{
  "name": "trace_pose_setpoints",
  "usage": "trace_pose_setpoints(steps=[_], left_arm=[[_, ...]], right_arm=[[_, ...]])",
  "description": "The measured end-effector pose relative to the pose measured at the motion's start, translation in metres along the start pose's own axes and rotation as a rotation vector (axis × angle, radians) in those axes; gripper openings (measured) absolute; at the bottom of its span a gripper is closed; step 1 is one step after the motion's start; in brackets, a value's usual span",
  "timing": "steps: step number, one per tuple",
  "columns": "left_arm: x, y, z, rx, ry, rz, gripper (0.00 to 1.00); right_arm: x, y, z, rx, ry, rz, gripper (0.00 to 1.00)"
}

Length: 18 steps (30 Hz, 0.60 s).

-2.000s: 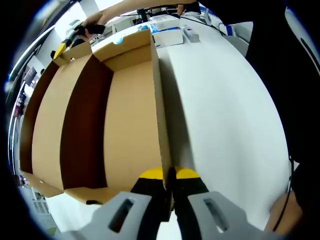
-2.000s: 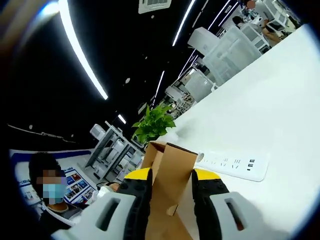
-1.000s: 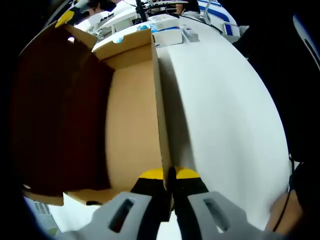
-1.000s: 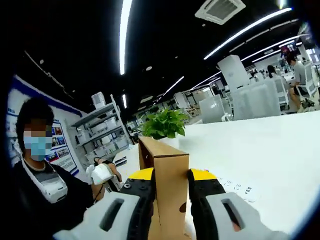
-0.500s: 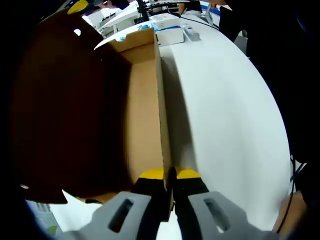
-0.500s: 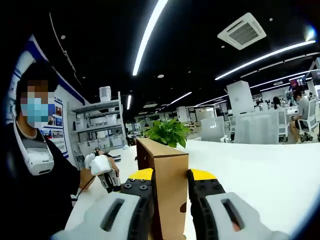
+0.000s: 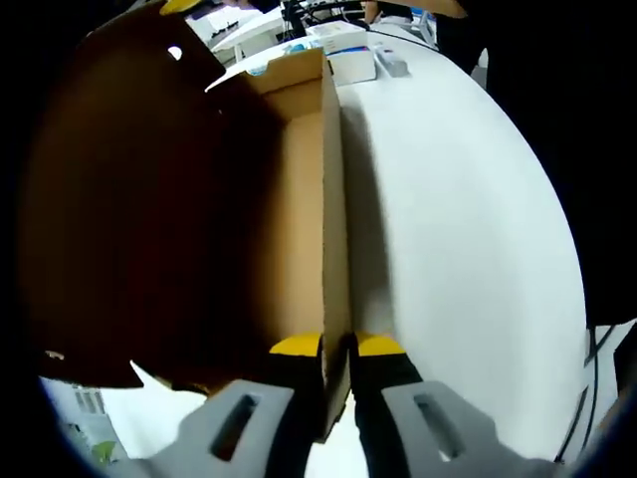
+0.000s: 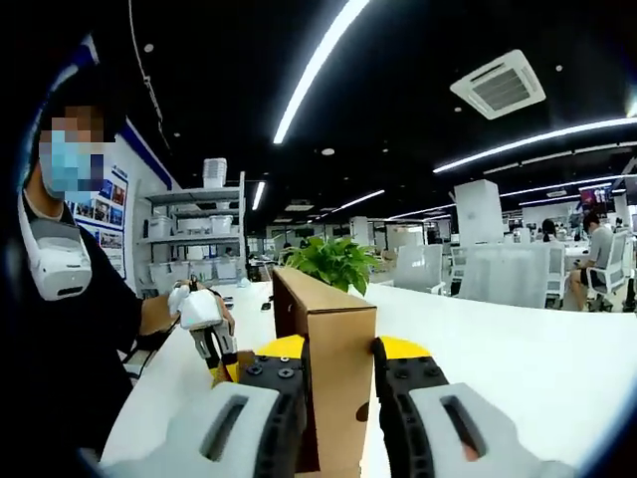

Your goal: Operate the shoe box by opening the lid, removing the specified soft item, and placing it in the target area until the item is outside and the box remains undamaged.

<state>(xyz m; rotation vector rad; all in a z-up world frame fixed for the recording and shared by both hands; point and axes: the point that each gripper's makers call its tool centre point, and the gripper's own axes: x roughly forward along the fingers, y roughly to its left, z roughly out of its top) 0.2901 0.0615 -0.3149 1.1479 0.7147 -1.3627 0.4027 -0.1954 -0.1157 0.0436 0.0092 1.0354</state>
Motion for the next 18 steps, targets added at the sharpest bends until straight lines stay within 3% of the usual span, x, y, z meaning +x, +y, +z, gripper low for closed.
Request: trace_pose_setpoints(steps=[3, 13, 18], left_arm=[[-0.001, 0.001, 0.003, -0.028, -0.034, 0.024, 0.11], [-0.004, 0.003, 0.001, -0.069, -0.050, 0.050, 0.12], [-0.005, 0.003, 0.004, -0.073, -0.102, 0.056, 0.16]], right_arm=[[0.000, 0.004, 0.002, -0.032, -0.017, 0.008, 0.25], [0.006, 0.011, 0.000, -0.106, -0.024, 0.036, 0.25], [0.006, 0.014, -0.001, -0.116, -0.032, 0.045, 0.25]])
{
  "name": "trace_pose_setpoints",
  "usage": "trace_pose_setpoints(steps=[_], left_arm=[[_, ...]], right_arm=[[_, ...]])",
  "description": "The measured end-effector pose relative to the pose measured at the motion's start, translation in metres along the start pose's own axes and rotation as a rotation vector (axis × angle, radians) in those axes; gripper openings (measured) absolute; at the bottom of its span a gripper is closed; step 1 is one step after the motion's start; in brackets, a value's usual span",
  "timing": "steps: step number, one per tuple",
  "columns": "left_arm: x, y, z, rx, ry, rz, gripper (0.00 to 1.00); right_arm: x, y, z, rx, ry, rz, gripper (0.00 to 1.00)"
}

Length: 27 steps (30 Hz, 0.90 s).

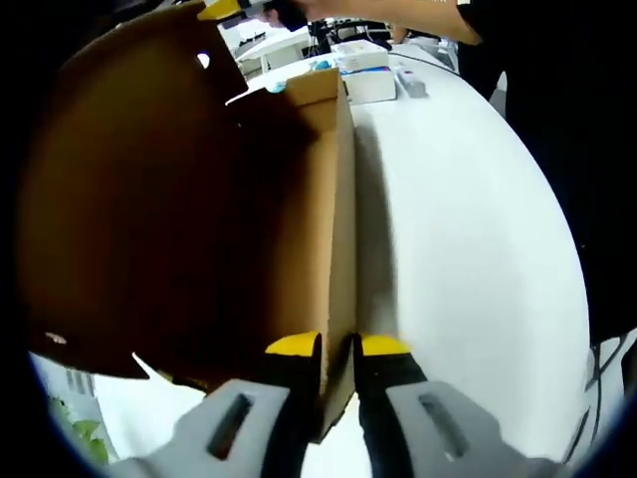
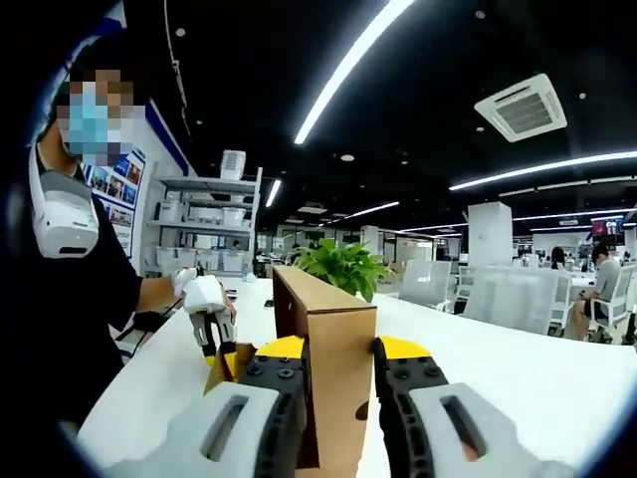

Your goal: Operate the shoe box by opening the lid, removing the specified soft item, and placing it in the target area until the item is outside and the box remains undamaged.

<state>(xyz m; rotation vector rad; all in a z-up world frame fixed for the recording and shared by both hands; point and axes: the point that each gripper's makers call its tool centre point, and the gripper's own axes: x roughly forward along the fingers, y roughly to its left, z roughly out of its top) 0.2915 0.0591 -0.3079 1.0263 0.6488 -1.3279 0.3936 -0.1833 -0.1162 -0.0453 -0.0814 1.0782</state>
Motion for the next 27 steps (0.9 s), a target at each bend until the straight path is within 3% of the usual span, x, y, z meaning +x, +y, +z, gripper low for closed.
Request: trace_pose_setpoints(steps=[4, 7, 13, 16, 19, 23, 25, 27], left_arm=[[-0.001, -0.003, 0.003, 0.001, -0.040, -0.007, 0.22], [-0.003, -0.005, 0.011, -0.037, -0.135, -0.016, 0.26], [-0.028, -0.012, 0.032, -0.137, -0.342, -0.034, 0.33], [-0.053, -0.009, 0.046, -0.224, -0.497, -0.033, 0.37], [-0.081, 0.002, 0.047, -0.282, -0.612, 0.000, 0.41], [-0.109, 0.021, 0.037, -0.300, -0.684, 0.073, 0.41], [-0.116, 0.029, 0.032, -0.300, -0.686, 0.088, 0.41], [-0.119, 0.045, 0.021, -0.292, -0.649, 0.146, 0.42]], right_arm=[[0.000, 0.001, 0.000, 0.002, -0.004, 0.004, 0.25], [0.000, 0.002, 0.000, 0.002, 0.000, 0.005, 0.25], [0.000, 0.006, -0.001, -0.015, 0.015, 0.013, 0.25], [-0.001, 0.006, -0.001, -0.030, 0.020, 0.017, 0.25], [-0.001, 0.008, -0.001, -0.029, 0.024, 0.021, 0.25], [-0.003, 0.011, -0.001, -0.032, 0.024, 0.026, 0.25], [-0.004, 0.013, -0.001, -0.035, 0.020, 0.028, 0.25], [-0.005, 0.013, -0.002, -0.039, 0.016, 0.031, 0.25]])
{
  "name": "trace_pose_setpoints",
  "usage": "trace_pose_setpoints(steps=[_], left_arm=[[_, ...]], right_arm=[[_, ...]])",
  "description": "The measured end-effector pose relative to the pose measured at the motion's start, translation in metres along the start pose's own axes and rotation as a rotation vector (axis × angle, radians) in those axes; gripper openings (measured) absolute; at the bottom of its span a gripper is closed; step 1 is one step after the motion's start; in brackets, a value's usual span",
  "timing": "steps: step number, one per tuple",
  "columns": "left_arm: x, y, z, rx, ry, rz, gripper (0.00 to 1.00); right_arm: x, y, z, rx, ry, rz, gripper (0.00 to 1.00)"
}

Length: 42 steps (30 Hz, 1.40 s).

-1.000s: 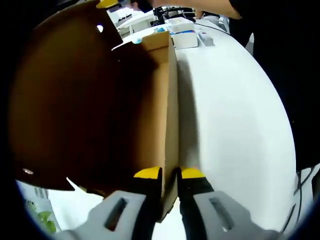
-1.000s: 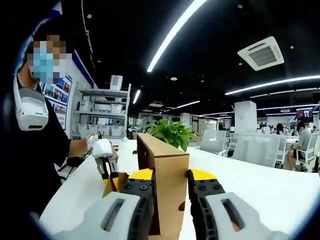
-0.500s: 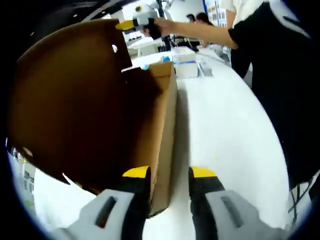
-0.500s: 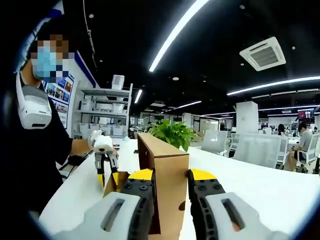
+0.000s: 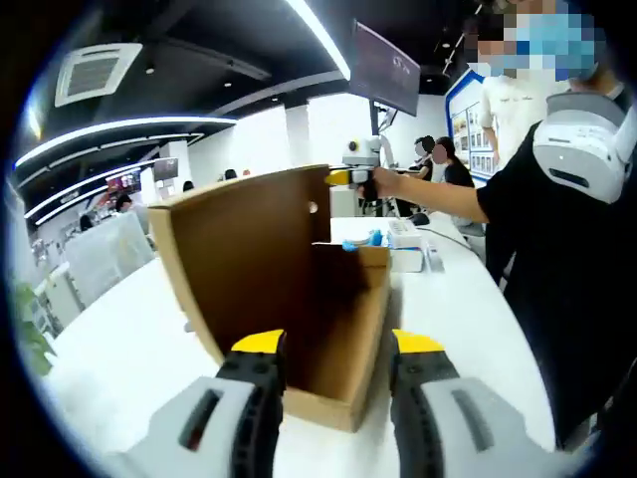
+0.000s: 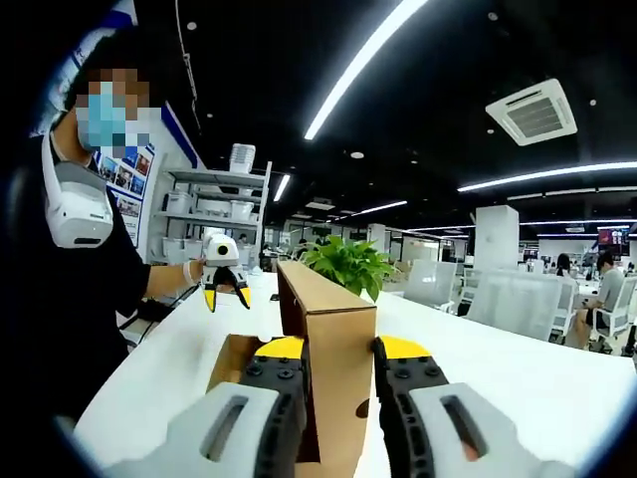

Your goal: Operate the shoe box by opening the lid, removing the specified soft item, and placing it in the target area until the item is outside and the box remains undamaged.

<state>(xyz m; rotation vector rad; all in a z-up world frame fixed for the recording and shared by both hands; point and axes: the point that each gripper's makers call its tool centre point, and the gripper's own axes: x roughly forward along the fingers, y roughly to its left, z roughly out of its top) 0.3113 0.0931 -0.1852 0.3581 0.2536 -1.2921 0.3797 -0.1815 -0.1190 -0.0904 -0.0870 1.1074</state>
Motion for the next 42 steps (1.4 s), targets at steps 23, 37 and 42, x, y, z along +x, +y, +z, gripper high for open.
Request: trace_pose_setpoints(steps=[23, 37, 42], left_arm=[[0.018, 0.083, 0.049, 0.081, -0.163, -0.023, 0.47], [0.021, 0.085, 0.060, 0.071, -0.200, -0.078, 0.30], [0.021, 0.081, 0.059, 0.080, -0.190, -0.078, 0.30]], right_arm=[[-0.005, 0.007, 0.001, -0.010, 0.041, 0.014, 0.25], [-0.005, 0.008, 0.000, -0.010, 0.048, 0.035, 0.26], [-0.006, 0.011, -0.001, 0.034, 0.083, 0.063, 0.27]])
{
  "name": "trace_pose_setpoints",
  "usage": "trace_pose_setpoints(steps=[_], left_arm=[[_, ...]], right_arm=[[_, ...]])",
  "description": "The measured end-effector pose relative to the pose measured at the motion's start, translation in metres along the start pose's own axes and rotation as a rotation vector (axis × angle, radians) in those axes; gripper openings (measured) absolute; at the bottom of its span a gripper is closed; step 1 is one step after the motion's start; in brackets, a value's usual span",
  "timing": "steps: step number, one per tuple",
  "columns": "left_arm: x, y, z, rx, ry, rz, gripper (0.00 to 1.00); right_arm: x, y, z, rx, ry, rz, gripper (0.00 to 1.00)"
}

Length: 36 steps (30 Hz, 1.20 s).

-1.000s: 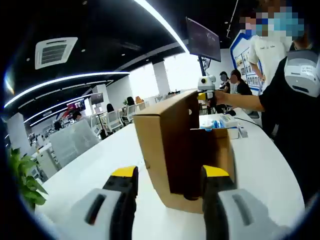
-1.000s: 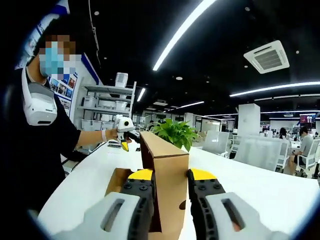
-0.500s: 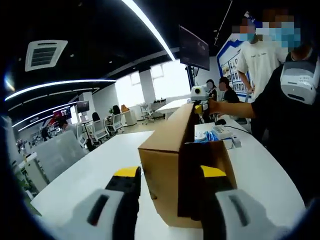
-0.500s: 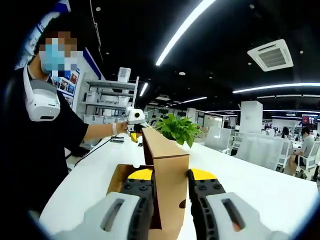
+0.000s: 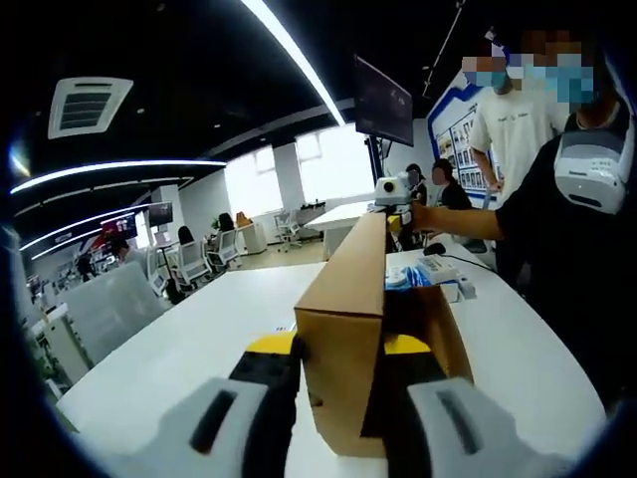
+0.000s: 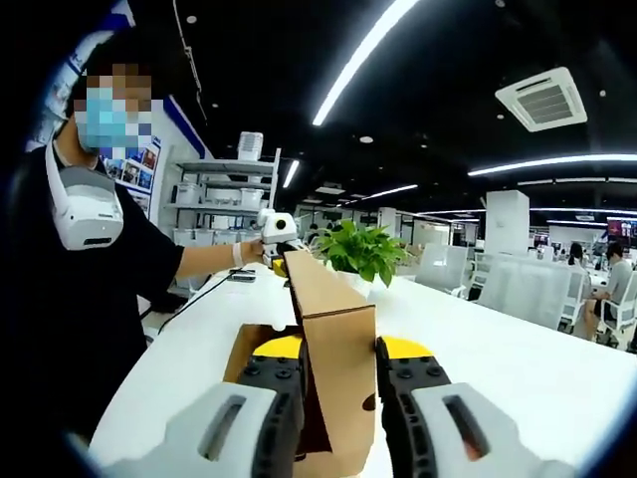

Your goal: Operate the shoe box by opening the lid, removing the specified soft item, and placing it in the target area until the item is outside and the box remains undamaged.

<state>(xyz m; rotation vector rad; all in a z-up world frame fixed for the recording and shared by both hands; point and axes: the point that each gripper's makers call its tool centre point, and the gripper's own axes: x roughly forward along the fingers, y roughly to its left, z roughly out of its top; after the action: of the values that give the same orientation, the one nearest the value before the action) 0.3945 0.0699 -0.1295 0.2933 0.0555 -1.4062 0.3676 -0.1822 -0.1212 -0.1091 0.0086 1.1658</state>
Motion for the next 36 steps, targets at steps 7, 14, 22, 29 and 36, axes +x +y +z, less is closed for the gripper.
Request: trace_pose_setpoints(steps=[7, 14, 22, 29, 36], left_arm=[[-0.002, -0.005, 0.000, -0.001, 0.008, -0.010, 0.30], [-0.002, -0.013, -0.002, 0.018, 0.022, -0.020, 0.30], [-0.004, -0.023, -0.005, 0.061, 0.053, -0.014, 0.30], [-0.007, -0.036, -0.008, 0.086, 0.050, -0.006, 0.31], [-0.008, -0.043, -0.014, 0.111, 0.041, 0.017, 0.32]], right_arm=[[0.002, 0.008, 0.007, -0.035, 0.024, 0.028, 0.28], [0.000, 0.013, 0.004, -0.098, 0.049, 0.030, 0.27], [-0.003, 0.022, 0.001, -0.143, 0.058, 0.017, 0.27], [-0.007, 0.035, -0.004, -0.161, 0.045, 0.003, 0.28], [-0.010, 0.044, -0.010, -0.202, 0.058, -0.027, 0.28]])
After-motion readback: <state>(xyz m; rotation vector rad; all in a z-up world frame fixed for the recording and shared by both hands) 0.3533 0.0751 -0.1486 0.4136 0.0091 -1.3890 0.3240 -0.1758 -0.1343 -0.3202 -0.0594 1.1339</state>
